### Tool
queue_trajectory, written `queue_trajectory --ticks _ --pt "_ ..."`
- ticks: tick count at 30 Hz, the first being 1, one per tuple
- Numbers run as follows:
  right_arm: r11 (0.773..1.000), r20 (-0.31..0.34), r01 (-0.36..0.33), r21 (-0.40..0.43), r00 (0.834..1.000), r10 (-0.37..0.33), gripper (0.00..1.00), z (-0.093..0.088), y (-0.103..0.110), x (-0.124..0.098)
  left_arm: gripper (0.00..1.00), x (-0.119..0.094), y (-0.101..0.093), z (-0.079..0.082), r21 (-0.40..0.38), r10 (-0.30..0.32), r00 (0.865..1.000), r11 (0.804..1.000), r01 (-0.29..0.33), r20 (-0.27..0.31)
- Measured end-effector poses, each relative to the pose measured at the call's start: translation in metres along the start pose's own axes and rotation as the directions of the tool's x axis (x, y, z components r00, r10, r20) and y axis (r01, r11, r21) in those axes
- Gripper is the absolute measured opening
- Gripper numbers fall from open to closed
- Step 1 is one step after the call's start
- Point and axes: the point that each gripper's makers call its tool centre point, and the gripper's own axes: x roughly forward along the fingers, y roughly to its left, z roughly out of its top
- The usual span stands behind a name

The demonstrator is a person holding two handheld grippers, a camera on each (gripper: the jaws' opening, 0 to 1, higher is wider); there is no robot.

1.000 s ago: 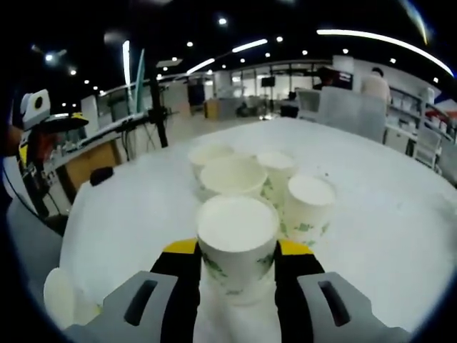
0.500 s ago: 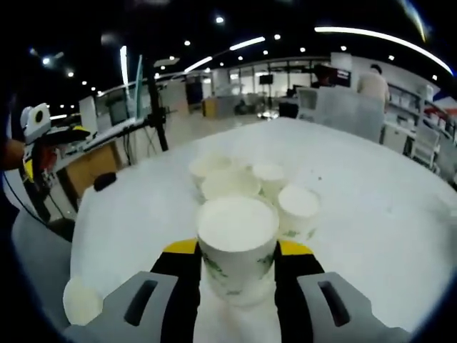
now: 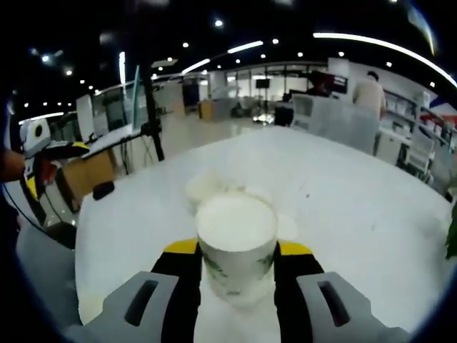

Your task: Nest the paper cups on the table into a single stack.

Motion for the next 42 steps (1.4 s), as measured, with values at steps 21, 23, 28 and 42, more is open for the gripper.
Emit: queue_trajectory --ticks 21,23,28,42 --pt "0.998 0.022 0.005 -0.068 1.0 -0.004 0.37 0.055 0.0 -0.019 0.99 -0.001 -0.006 0.001 -0.005 -0.016 1.0 1.0 0.016 0.013" --pt "0.997 0.021 0.006 -0.076 1.0 -0.005 0.37 0.057 -0.001 -0.021 0.99 -0.001 -0.006 0.0 0.001 -0.025 1.0 1.0 0.025 0.005" --pt "0.995 0.018 0.013 -0.1 1.0 -0.011 0.37 0.059 0.0 -0.025 0.99 -0.003 -0.009 -0.006 -0.028 -0.042 0.999 0.999 0.042 0.003" --pt "0.994 0.032 0.01 -0.113 0.999 -0.007 0.37 0.064 0.01 -0.036 0.99 -0.012 -0.015 -0.018 -0.031 -0.049 0.998 0.998 0.048 -0.026"
